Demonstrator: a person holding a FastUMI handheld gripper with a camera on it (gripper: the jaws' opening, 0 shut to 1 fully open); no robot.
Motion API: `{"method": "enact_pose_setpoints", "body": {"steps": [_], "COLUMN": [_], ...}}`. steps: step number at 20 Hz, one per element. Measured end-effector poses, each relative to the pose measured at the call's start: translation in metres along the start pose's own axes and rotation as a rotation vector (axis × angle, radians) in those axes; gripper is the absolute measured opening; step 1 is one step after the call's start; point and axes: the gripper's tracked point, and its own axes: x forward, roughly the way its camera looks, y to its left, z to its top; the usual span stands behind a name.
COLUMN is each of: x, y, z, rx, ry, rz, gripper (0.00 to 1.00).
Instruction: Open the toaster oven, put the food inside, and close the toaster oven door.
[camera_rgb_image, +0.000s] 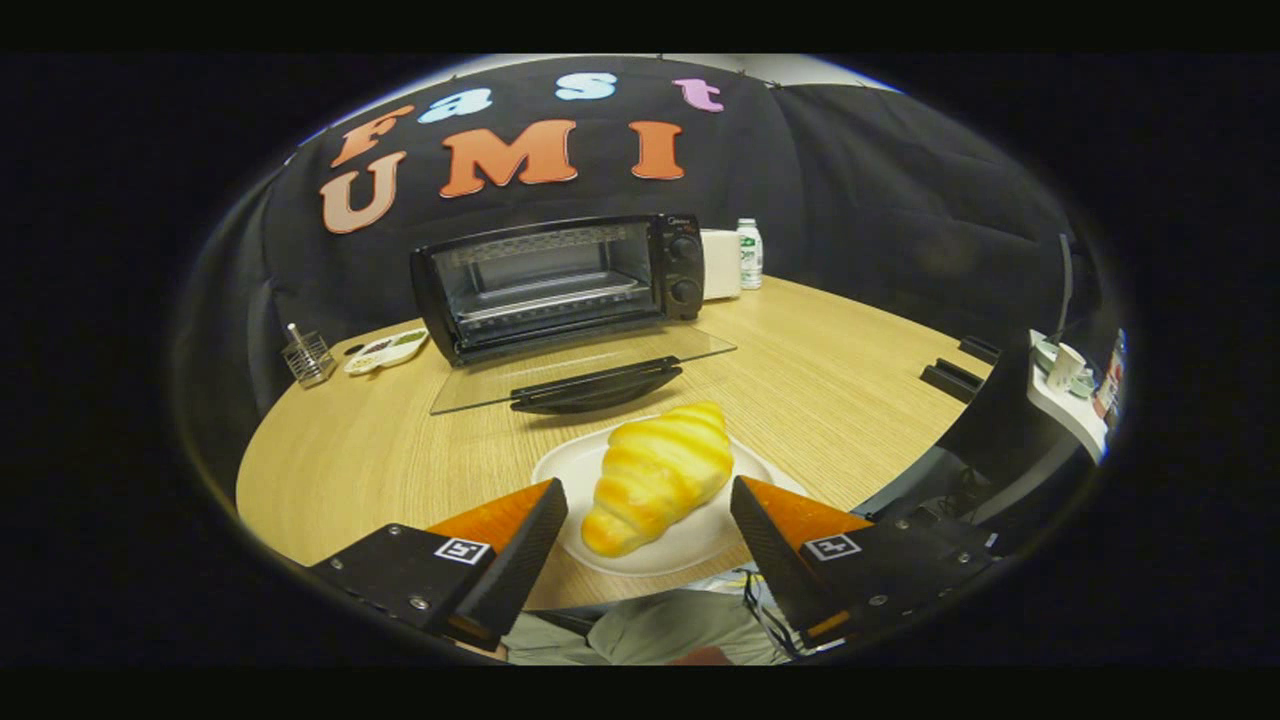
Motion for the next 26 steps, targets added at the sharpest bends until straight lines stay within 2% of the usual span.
{"method": "enact_pose_setpoints", "body": {"steps": [7, 13, 15, 16, 19, 26], "x": [0.010, 0.005, 0.003, 0.000, -0.009, -0.027], "y": [0.003, 0.005, 0.003, 0.001, 0.001, 0.002], "z": [-0.020, -0.018, -0.012, -0.008, 0.006, 0.056], "rx": [0.002, 0.065, 0.084, 0.089, 0.117, 0.211], "ry": [0.059, 0.045, 0.029, 0.017, -0.008, -0.105], "rz": [-0.005, 0.035, 0.055, 0.062, 0.104, 0.220], "gripper": [0.96, 0.62, 0.45, 0.42, 0.38, 0.38]}}
